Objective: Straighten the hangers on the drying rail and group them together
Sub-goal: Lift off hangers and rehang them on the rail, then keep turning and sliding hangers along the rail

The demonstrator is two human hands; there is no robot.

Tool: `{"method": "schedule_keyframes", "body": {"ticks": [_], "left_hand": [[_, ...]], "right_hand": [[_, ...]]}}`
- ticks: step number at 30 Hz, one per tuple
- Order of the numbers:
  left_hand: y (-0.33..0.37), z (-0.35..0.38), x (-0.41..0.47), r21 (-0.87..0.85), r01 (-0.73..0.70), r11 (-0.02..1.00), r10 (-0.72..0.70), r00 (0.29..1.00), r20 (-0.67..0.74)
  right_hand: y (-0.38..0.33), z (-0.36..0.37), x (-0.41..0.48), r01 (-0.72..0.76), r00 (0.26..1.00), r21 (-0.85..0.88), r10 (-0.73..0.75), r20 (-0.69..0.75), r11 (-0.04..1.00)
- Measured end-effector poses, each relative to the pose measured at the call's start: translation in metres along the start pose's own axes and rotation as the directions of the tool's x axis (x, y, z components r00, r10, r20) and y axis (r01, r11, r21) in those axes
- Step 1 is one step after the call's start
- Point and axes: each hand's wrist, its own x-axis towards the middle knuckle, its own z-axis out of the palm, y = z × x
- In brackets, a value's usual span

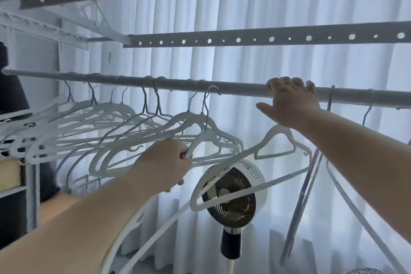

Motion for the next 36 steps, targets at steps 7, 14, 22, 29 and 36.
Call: {"method": "schedule_keyframes", "body": {"ticks": [7,14,22,29,36], "left_hand": [[0.031,-0.010,0.056,-0.076,-0.145,0.986,0.148,0.988,0.035],[0.052,0.007,0.083,-0.087,-0.175,0.981,0.184,0.977,0.111],[0.051,0.028,0.089,-0.116,-0.168,0.979,0.187,0.965,0.186],[0.045,0.034,0.086,-0.098,-0.165,0.981,0.183,0.960,0.212],[0.044,0.021,0.073,-0.044,-0.255,0.966,0.258,0.963,0.081]], "right_hand": [[0.016,0.006,0.014,-0.027,0.999,-0.070,0.028,0.019,0.997],[0.022,0.008,0.018,0.026,0.999,-0.002,-0.026,-0.037,1.000],[0.026,0.008,0.014,0.100,0.991,0.068,-0.093,-0.091,0.993],[0.023,0.008,0.014,0.112,0.991,0.091,-0.105,-0.079,0.990],[0.019,-0.002,0.021,0.081,0.996,0.155,-0.084,0.015,0.985]]}}
